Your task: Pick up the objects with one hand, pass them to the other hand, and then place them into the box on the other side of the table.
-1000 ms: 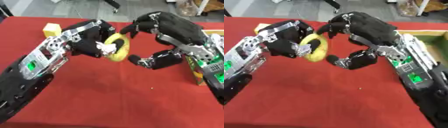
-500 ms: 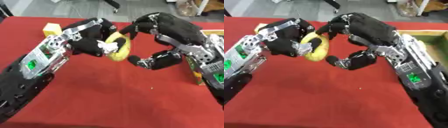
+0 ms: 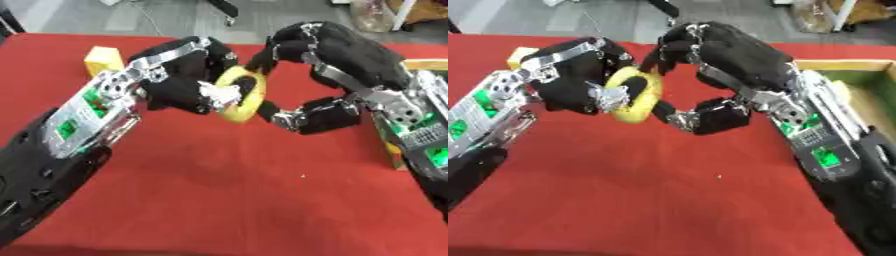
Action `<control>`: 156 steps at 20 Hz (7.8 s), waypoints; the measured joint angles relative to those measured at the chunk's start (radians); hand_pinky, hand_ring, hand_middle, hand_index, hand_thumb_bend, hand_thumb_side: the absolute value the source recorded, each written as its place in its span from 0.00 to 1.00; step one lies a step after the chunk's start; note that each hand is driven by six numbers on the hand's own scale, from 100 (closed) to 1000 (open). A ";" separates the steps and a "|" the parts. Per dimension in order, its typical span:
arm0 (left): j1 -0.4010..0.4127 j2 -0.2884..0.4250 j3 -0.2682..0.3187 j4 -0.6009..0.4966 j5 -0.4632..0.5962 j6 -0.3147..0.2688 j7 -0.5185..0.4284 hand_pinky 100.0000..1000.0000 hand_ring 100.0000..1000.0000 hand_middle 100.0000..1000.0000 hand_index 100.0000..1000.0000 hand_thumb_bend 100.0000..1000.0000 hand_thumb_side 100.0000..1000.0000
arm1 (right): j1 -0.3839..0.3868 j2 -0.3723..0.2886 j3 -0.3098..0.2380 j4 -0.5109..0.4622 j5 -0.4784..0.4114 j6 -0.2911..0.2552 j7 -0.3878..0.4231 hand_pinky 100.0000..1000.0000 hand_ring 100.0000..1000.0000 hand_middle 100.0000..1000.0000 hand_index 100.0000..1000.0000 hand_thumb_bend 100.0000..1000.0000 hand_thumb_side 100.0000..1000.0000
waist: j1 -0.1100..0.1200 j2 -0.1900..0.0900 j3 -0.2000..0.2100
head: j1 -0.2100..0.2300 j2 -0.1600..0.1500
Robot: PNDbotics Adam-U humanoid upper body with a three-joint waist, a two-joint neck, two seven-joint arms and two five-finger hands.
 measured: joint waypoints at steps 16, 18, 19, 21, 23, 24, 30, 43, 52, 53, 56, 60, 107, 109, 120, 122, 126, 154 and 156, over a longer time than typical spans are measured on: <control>-0.008 -0.011 0.010 -0.004 -0.015 -0.011 -0.012 0.69 0.54 0.43 0.50 0.42 0.52 | 0.015 0.006 0.011 0.047 -0.013 0.028 -0.222 0.50 0.45 0.38 0.27 0.00 0.00 | 0.000 0.000 0.003 | 0.000 0.000; -0.005 -0.006 0.025 -0.004 -0.041 -0.031 -0.017 0.71 0.56 0.46 0.53 0.47 0.56 | 0.017 0.005 0.008 0.049 -0.017 0.025 -0.226 0.50 0.45 0.38 0.26 0.00 0.00 | 0.000 0.000 0.003 | 0.000 0.000; -0.002 -0.002 0.035 -0.001 -0.055 -0.041 -0.017 0.71 0.57 0.48 0.54 0.48 0.58 | 0.018 0.004 0.006 0.049 -0.019 0.024 -0.227 0.50 0.45 0.38 0.26 0.00 0.00 | 0.000 0.000 0.003 | 0.000 0.000; 0.003 0.004 0.056 0.007 -0.085 -0.064 -0.013 0.72 0.57 0.48 0.56 0.49 0.59 | 0.018 -0.003 0.004 0.049 -0.028 0.025 -0.226 0.50 0.45 0.38 0.25 0.00 0.00 | 0.000 0.000 0.002 | 0.000 0.000; 0.009 0.010 0.084 0.019 -0.112 -0.086 -0.004 0.72 0.57 0.49 0.56 0.49 0.59 | 0.018 -0.013 -0.001 0.048 -0.040 0.027 -0.225 0.50 0.45 0.38 0.25 0.00 0.00 | 0.000 0.000 0.002 | -0.002 0.000; 0.012 0.016 0.100 0.029 -0.123 -0.097 0.003 0.72 0.57 0.49 0.56 0.49 0.58 | 0.019 -0.020 -0.004 0.046 -0.047 0.030 -0.224 0.50 0.45 0.38 0.25 0.00 0.00 | 0.000 0.000 0.001 | -0.004 0.000; 0.048 0.062 0.211 0.077 -0.166 -0.162 0.082 0.71 0.57 0.48 0.56 0.48 0.56 | 0.031 -0.095 -0.056 0.027 -0.104 0.082 -0.238 0.50 0.45 0.38 0.25 0.00 0.00 | 0.000 0.000 0.000 | -0.013 0.000; 0.161 0.129 0.328 0.091 -0.154 -0.212 0.199 0.71 0.56 0.47 0.56 0.46 0.55 | 0.151 -0.263 -0.293 0.269 -0.128 0.265 -0.399 0.50 0.46 0.38 0.26 0.00 0.00 | 0.000 0.000 0.013 | -0.032 0.000; 0.186 0.129 0.352 0.073 -0.145 -0.218 0.219 0.71 0.55 0.46 0.56 0.45 0.55 | 0.155 -0.263 -0.371 0.601 -0.049 0.295 -0.433 0.55 0.51 0.45 0.49 0.00 0.00 | 0.000 0.000 0.016 | -0.039 0.000; 0.187 0.129 0.353 0.073 -0.145 -0.218 0.220 0.71 0.55 0.46 0.56 0.45 0.55 | 0.155 -0.261 -0.373 0.630 -0.034 0.293 -0.429 0.56 0.52 0.46 0.51 0.00 0.00 | 0.000 0.000 0.016 | -0.039 0.000; 0.194 0.129 0.358 0.072 -0.145 -0.219 0.223 0.71 0.55 0.46 0.56 0.45 0.55 | 0.155 -0.255 -0.379 0.704 0.016 0.284 -0.408 0.59 0.57 0.51 0.66 0.06 0.00 | 0.000 0.000 0.016 | -0.039 0.000; 0.198 0.129 0.364 0.072 -0.145 -0.221 0.229 0.71 0.55 0.46 0.56 0.45 0.55 | 0.158 -0.253 -0.396 0.777 0.077 0.290 -0.360 0.62 0.60 0.56 0.76 0.17 0.06 | 0.000 0.000 0.016 | -0.039 0.000; -0.089 0.151 0.383 0.750 -1.245 -0.314 0.160 0.83 0.81 0.77 0.79 0.72 0.46 | 0.264 -0.289 -0.468 -0.008 -0.213 0.358 -0.291 0.64 0.64 0.58 0.82 0.23 0.22 | -0.001 0.000 -0.042 | 0.069 -0.018; -0.120 0.126 0.402 0.809 -1.340 -0.285 0.172 0.84 0.81 0.78 0.79 0.74 0.49 | 0.264 -0.279 -0.465 -0.022 -0.221 0.355 -0.284 0.64 0.64 0.58 0.82 0.23 0.22 | -0.003 0.001 -0.051 | 0.074 -0.024; -0.188 0.039 0.527 1.054 -1.323 -0.033 0.433 0.77 0.72 0.69 0.74 0.86 0.60 | 0.266 -0.243 -0.456 -0.046 -0.239 0.349 -0.261 0.64 0.64 0.58 0.82 0.21 0.22 | -0.009 0.042 -0.107 | 0.085 -0.056; -0.185 0.038 0.535 1.071 -1.249 -0.027 0.469 0.77 0.71 0.67 0.72 0.87 0.61 | 0.272 -0.239 -0.456 -0.046 -0.239 0.350 -0.261 0.64 0.64 0.58 0.82 0.21 0.22 | -0.009 0.047 -0.107 | 0.085 -0.057; -0.173 0.039 0.537 1.081 -1.104 -0.027 0.523 0.77 0.69 0.64 0.72 0.86 0.60 | 0.275 -0.239 -0.460 -0.046 -0.242 0.350 -0.262 0.64 0.64 0.58 0.82 0.19 0.22 | -0.009 0.047 -0.105 | 0.084 -0.058; -0.086 0.081 0.470 0.915 -0.811 -0.150 0.465 0.67 0.45 0.35 0.47 0.11 0.11 | 0.283 -0.238 -0.455 -0.043 -0.261 0.344 -0.251 0.64 0.64 0.58 0.82 0.16 0.22 | -0.009 0.046 -0.080 | 0.075 -0.054; -0.062 0.116 0.450 0.823 -0.751 -0.173 0.424 0.67 0.45 0.35 0.46 0.11 0.12 | 0.282 -0.238 -0.452 -0.043 -0.261 0.340 -0.246 0.64 0.64 0.58 0.82 0.17 0.22 | -0.009 0.046 -0.075 | 0.074 -0.054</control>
